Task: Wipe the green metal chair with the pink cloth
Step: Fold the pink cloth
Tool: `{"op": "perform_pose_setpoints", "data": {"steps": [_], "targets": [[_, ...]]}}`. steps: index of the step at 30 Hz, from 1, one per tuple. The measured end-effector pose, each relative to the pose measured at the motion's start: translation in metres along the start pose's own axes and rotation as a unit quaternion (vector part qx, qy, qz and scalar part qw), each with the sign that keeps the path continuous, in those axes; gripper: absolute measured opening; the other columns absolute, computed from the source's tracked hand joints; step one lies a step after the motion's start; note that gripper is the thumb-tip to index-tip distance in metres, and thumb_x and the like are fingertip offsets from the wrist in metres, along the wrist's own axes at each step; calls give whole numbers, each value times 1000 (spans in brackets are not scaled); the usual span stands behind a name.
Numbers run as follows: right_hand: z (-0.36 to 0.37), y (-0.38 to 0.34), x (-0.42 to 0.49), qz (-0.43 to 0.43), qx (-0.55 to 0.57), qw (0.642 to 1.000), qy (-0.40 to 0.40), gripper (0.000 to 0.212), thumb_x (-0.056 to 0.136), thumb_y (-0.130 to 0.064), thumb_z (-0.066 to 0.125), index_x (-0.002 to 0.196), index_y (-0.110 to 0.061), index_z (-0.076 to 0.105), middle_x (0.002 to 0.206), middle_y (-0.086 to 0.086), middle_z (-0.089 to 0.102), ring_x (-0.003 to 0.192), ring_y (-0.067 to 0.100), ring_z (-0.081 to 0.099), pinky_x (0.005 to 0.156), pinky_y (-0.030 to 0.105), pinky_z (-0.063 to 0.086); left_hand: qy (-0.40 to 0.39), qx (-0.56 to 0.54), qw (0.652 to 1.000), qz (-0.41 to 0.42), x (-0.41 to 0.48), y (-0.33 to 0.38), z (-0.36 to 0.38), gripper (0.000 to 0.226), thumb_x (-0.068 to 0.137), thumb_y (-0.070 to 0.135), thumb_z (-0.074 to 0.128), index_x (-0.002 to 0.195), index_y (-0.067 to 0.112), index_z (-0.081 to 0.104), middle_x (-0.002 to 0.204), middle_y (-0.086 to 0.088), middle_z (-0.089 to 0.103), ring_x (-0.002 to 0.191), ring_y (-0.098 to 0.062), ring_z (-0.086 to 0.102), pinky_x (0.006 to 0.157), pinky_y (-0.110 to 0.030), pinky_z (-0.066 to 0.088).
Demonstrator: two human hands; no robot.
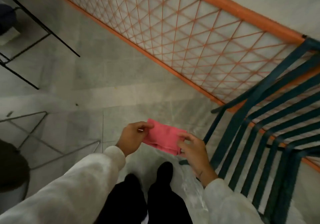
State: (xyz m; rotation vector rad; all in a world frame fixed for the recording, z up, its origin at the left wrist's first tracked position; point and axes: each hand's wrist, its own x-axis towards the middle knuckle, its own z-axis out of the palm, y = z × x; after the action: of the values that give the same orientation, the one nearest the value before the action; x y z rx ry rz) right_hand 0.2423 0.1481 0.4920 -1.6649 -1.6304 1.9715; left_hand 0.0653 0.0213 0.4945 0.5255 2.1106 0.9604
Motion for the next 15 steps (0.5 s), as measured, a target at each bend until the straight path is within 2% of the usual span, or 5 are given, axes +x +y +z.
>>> {"op": "perform_pose_setpoints", "data": {"steps": [2, 4, 6, 9, 15], "targets": [[11, 17, 30, 39, -7, 999, -11, 29, 84, -1, 68, 100, -24, 76, 107, -5, 67, 94, 23, 72, 80, 45, 63, -23, 21, 999, -19, 29, -21, 12, 28, 88, -2, 63, 101, 19, 75, 99, -2, 74, 76, -7, 68, 76, -15, 52], [23, 42, 63, 53, -30, 998, -1, 33, 83, 0, 69, 99, -27, 74, 110, -3, 67, 97, 22, 71, 82, 39, 62, -46, 47, 997, -28, 62, -47, 25, 29, 87, -1, 63, 105, 17, 75, 98, -3, 75, 69, -1, 67, 76, -16, 54], [38, 73, 102, 51, -62, 997, 16, 34, 81, -1, 71, 97, -31, 73, 103, -7, 68, 94, 17, 69, 75, 23, 58, -62, 72, 995, -31, 100, -81, 42, 31, 86, 1, 64, 107, 21, 75, 100, -4, 76, 83, -12, 72, 87, -31, 56], [64, 131, 165, 74, -84, 993, 33, 35, 84, 1, 68, 105, -27, 73, 92, -13, 64, 80, 2, 62, 56, 4, 45, -120, 123, 984, -54, 157, -143, 70, 35, 88, 4, 62, 112, 27, 73, 107, -4, 75, 96, -18, 71, 93, -35, 54], [125, 255, 277, 95, -121, 986, 65, 28, 84, -1, 66, 103, -19, 76, 94, -2, 69, 74, 4, 61, 56, 3, 43, -189, 197, 960, -67, 254, -264, 116, 44, 90, -1, 53, 122, 25, 67, 115, -8, 72, 100, -22, 69, 94, -28, 51]]}}
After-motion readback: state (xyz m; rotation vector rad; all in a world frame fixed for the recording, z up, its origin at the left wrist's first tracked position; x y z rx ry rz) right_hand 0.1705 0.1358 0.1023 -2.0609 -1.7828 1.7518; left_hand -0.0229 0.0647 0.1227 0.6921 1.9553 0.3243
